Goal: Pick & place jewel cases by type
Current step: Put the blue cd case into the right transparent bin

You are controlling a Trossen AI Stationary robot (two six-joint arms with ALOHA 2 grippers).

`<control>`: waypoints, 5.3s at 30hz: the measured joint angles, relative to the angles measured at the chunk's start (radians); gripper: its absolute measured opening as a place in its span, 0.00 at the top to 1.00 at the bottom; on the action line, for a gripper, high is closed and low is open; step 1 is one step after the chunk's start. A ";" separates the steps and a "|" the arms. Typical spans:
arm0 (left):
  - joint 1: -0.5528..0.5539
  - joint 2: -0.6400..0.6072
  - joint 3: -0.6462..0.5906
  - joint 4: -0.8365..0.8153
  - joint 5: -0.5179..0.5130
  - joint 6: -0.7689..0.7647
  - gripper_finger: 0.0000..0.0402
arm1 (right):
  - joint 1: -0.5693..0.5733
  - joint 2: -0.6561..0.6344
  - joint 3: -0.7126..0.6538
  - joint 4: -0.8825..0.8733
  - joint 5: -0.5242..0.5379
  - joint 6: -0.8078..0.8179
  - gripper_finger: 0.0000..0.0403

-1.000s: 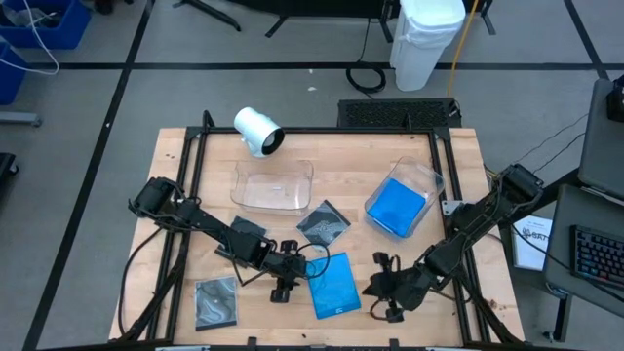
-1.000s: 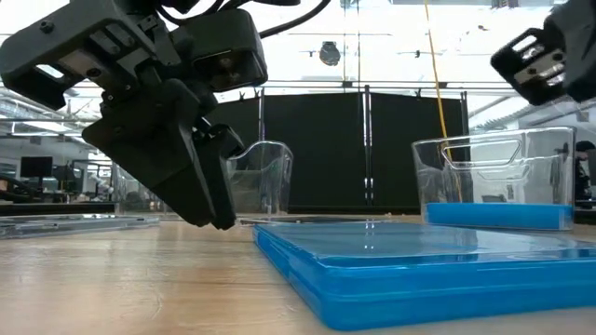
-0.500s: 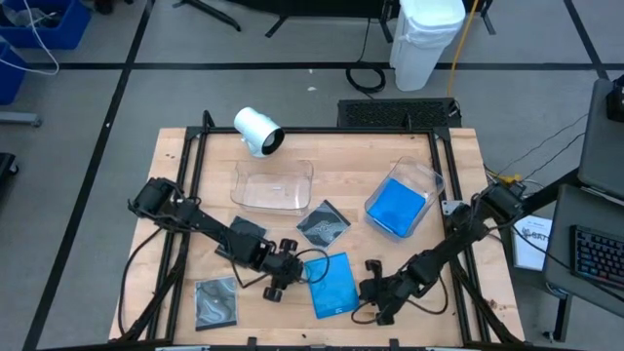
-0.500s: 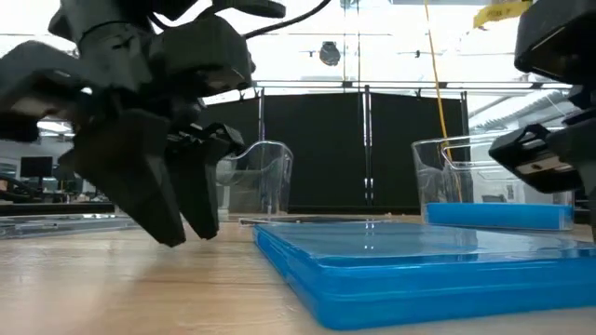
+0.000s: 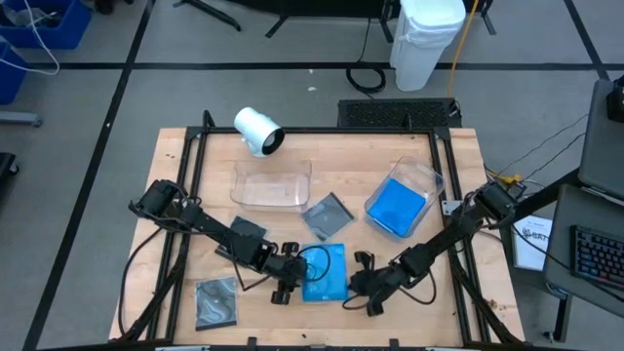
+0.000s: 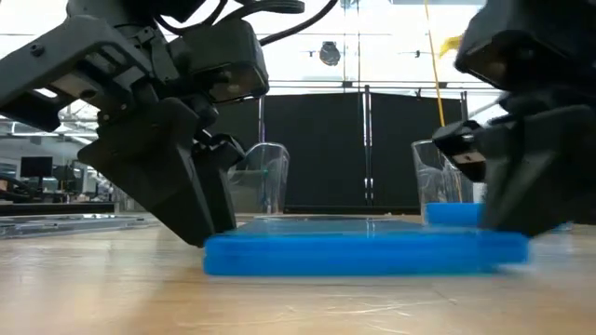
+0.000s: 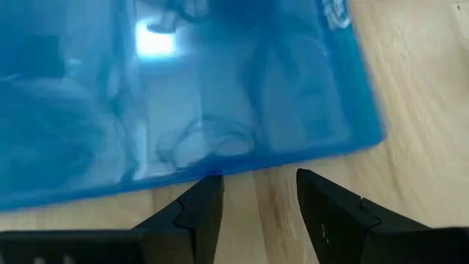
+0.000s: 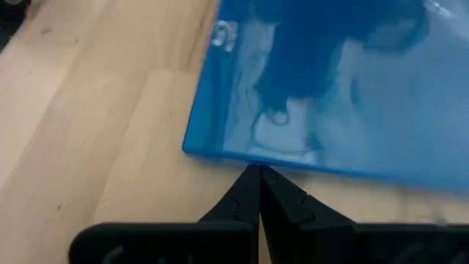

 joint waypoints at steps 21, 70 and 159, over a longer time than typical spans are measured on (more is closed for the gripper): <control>-0.003 0.001 -0.003 -0.021 -0.047 0.051 0.55 | -0.045 -0.009 0.006 0.298 0.003 -0.302 1.00; 0.071 0.002 0.000 -0.056 -0.120 0.069 0.55 | 0.041 -0.191 0.003 -0.388 0.087 0.303 1.00; 0.099 0.005 -0.001 0.020 -0.124 0.086 0.55 | -0.213 -0.097 0.007 0.301 -0.043 -0.339 1.00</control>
